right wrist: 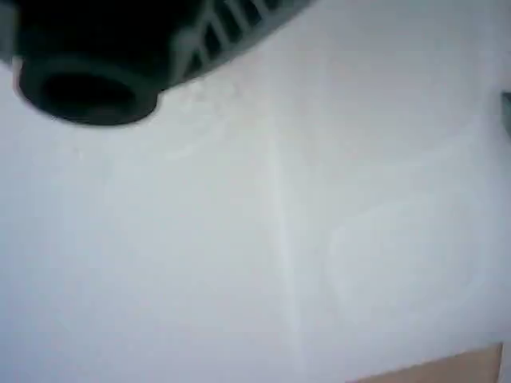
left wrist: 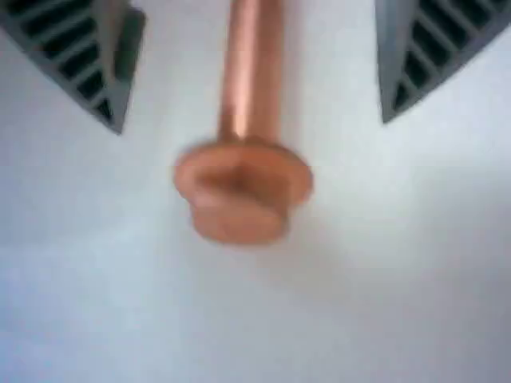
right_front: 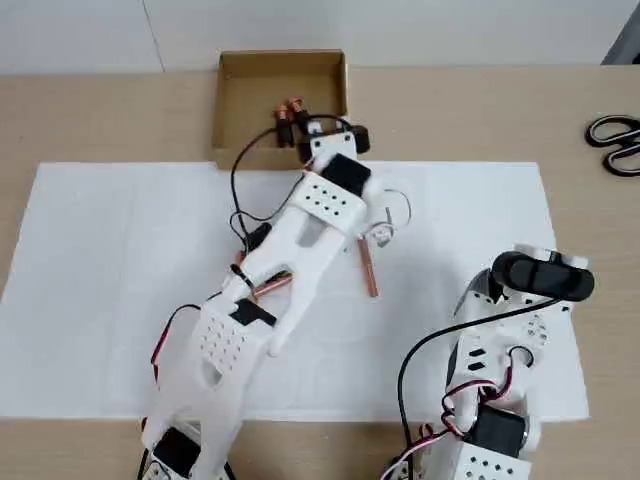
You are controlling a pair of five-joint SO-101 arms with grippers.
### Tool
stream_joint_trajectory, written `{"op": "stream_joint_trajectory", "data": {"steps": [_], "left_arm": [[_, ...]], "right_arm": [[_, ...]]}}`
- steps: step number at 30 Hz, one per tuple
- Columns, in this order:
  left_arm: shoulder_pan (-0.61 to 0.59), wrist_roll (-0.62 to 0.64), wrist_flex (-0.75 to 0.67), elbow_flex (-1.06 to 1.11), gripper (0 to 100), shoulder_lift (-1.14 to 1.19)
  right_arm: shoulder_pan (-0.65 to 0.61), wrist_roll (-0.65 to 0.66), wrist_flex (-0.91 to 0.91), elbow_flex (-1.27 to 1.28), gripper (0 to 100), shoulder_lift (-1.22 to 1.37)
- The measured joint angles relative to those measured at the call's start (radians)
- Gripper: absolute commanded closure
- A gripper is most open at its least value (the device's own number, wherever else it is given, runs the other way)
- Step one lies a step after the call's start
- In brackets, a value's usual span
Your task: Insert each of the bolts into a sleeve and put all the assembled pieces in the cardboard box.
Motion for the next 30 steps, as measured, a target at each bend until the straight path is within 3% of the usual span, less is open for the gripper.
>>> {"op": "stream_joint_trajectory", "data": {"steps": [9, 14, 21, 24, 30], "left_arm": [[0.006, -0.002, -0.037, 0.0, 82, 0.057], [0.006, 0.0, -0.081, 0.0, 100, 0.057], [0.009, 0.0, -0.127, -0.021, 99, 0.06], [0.0, 0.0, -0.075, -0.121, 99, 0.064], [0.002, -0.072, 0.044, -0.482, 99, 0.063]], "right_arm": [[0.0, 0.0, 0.0, 0.0, 99.5, 0.0], [0.0, 0.0, 0.0, 0.0, 99.5, 0.0], [0.0, 0.0, 0.0, 0.0, 99.4, 0.0], [-0.014, 0.018, 0.0, 0.0, 99.2, 0.0], [-0.215, 0.11, -0.037, 0.002, 99.3, 0.002]]}}
